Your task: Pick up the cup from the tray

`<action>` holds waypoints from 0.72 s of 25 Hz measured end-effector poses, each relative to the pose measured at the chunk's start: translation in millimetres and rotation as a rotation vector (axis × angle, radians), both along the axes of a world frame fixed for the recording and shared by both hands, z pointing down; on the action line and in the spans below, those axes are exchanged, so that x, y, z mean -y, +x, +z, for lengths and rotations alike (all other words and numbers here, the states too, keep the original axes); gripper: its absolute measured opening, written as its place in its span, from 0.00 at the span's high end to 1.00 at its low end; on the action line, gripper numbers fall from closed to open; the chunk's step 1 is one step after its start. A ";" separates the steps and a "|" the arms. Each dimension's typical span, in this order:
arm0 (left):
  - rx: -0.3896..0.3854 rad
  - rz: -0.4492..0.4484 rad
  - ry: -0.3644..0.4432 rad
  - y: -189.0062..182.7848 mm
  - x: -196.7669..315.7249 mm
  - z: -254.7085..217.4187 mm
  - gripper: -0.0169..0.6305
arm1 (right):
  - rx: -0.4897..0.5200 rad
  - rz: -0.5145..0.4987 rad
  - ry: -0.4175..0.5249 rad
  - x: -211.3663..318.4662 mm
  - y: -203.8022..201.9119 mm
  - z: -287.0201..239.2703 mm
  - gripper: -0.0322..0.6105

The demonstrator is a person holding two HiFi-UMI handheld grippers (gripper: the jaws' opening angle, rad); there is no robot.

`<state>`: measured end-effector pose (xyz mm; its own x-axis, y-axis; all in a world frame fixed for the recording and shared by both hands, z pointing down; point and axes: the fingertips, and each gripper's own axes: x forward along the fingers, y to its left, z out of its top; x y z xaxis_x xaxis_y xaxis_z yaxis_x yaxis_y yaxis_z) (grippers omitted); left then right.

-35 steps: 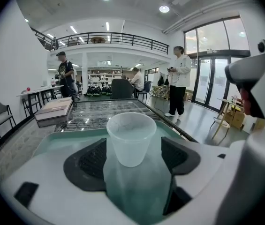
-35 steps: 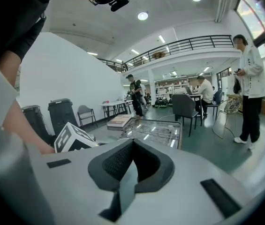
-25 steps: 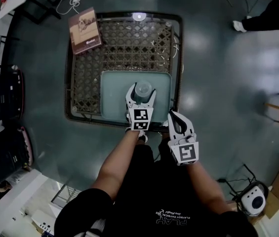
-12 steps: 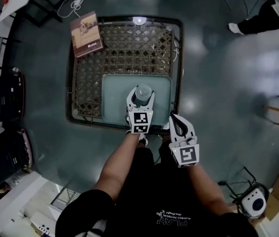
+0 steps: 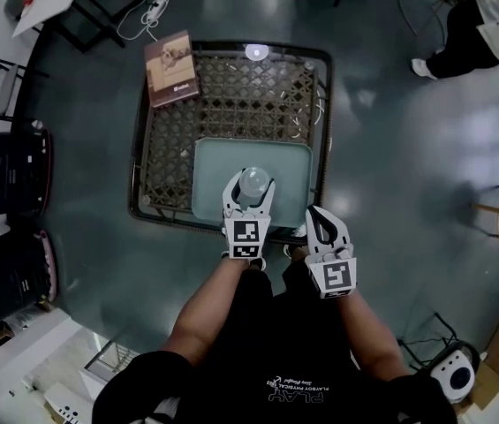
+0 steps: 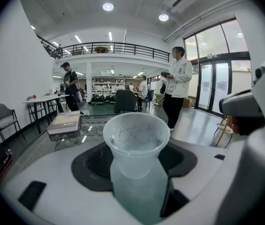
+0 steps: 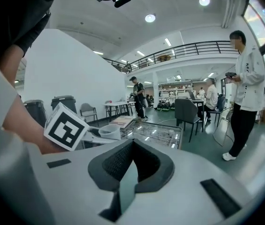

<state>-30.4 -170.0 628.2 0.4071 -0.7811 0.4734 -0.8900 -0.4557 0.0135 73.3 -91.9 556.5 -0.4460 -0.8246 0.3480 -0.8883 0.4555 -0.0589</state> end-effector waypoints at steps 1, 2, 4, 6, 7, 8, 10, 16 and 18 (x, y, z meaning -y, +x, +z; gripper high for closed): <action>-0.006 -0.006 0.009 -5.2 -3.3 -8.1 0.52 | -0.004 -0.003 0.005 -1.1 -0.2 -1.8 0.96; -0.014 -0.014 0.017 -10.7 -6.1 -15.8 0.52 | -0.008 -0.004 0.005 -2.8 -0.9 -3.5 0.96; -0.030 -0.037 0.030 -21.4 -11.7 -29.8 0.52 | -0.009 0.007 -0.015 -8.5 -1.7 -7.0 0.96; -0.045 -0.060 0.048 -30.8 -16.6 -44.5 0.52 | -0.002 0.038 -0.030 -14.7 0.4 -10.2 0.96; -0.052 -0.070 0.057 -35.3 -18.7 -52.0 0.52 | 0.001 0.055 -0.030 -16.4 1.2 -12.0 0.96; -0.055 -0.079 0.064 -40.0 -21.0 -58.8 0.52 | 0.004 0.067 -0.023 -16.5 0.7 -14.9 0.96; -0.053 -0.085 0.077 -48.5 -27.1 -70.0 0.52 | 0.008 0.082 -0.003 -14.5 -3.2 -21.9 0.96; -0.044 -0.070 0.117 -60.6 -53.9 -103.8 0.52 | 0.013 0.076 0.070 -9.7 -22.7 -47.5 0.96; -0.047 -0.060 0.121 -62.8 -64.0 -111.6 0.52 | 0.009 0.068 0.098 -8.2 -30.1 -58.7 0.96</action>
<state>-93.2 -106.0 516.5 0.3773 -0.8550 0.3558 -0.9155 -0.4022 0.0043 43.1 -83.7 497.8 -0.3907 -0.8829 0.2604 -0.9169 0.3983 -0.0252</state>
